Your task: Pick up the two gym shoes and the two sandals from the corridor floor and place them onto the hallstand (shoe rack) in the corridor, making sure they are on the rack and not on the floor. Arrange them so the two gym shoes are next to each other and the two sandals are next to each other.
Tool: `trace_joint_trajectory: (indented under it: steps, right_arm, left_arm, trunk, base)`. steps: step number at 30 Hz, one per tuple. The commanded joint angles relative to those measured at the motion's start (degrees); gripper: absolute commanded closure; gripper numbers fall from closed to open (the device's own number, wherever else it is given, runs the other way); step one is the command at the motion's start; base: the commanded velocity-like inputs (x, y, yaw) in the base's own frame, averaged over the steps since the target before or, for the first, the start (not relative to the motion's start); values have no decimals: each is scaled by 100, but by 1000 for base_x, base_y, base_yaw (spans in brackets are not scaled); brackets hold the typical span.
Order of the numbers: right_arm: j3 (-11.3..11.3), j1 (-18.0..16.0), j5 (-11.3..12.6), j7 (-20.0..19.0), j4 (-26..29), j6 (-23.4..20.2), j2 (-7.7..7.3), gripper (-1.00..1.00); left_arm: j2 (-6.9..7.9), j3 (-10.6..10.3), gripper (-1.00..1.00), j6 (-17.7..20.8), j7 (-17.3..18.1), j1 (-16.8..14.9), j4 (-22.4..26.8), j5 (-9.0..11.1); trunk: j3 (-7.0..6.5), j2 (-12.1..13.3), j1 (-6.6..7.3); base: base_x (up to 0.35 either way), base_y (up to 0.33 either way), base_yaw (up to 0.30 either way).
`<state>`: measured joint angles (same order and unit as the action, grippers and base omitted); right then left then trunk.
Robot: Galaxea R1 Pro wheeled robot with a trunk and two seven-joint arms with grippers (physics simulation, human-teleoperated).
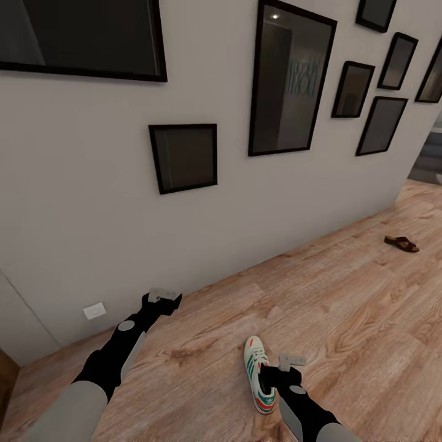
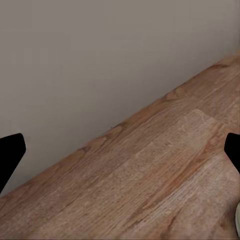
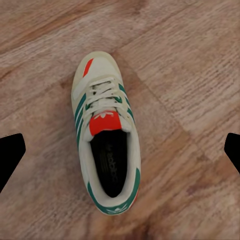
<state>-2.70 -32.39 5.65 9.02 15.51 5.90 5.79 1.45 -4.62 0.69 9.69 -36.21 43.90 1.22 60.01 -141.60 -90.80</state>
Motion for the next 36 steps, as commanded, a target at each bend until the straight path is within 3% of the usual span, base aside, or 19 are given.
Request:
trace_joint_trajectory:
  steps: [1,4,15,21,32,35,36]
  right_arm:
    - [-30,-4,59,21,-6,26,-2,-100]
    - [-29,-4,59,21,-9,26,-5,-100]
    - [-29,-4,59,21,-4,26,-8,-100]
    - [-29,-4,59,21,-4,26,-8,-100]
    - [-29,-4,59,21,-4,26,-8,-100]
    - [-29,-4,59,21,-4,31,-8,-100]
    - [-29,-4,59,21,-4,33,-8,-100]
  left_arm:
    - [5,-13,-100,4,5,-2,4,15]
    - [0,-13,-100,-3,6,-1,4,17]
    - [0,-217,-100,-16,6,0,5,19]
    - [4,-225,-100,-16,6,0,5,19]
    - [5,-228,-100,-18,5,0,5,21]
    - [-39,-242,-100,20,3,-43,90,42]
    - [-167,-249,-100,45,-5,-90,279,25]
  trunk:
    - [31,-44,-21]
    - [110,-164,-87]
    - [453,-179,-115]
    - [640,-187,-131]
    - [694,-187,-131]
    - [695,-187,-131]
    - [695,-187,-131]
  base:
    - [0,0,3]
    - [0,0,2]
    - [0,0,0]
    - [0,0,0]
    - [0,0,0]
    - [0,0,0]
    - [0,0,0]
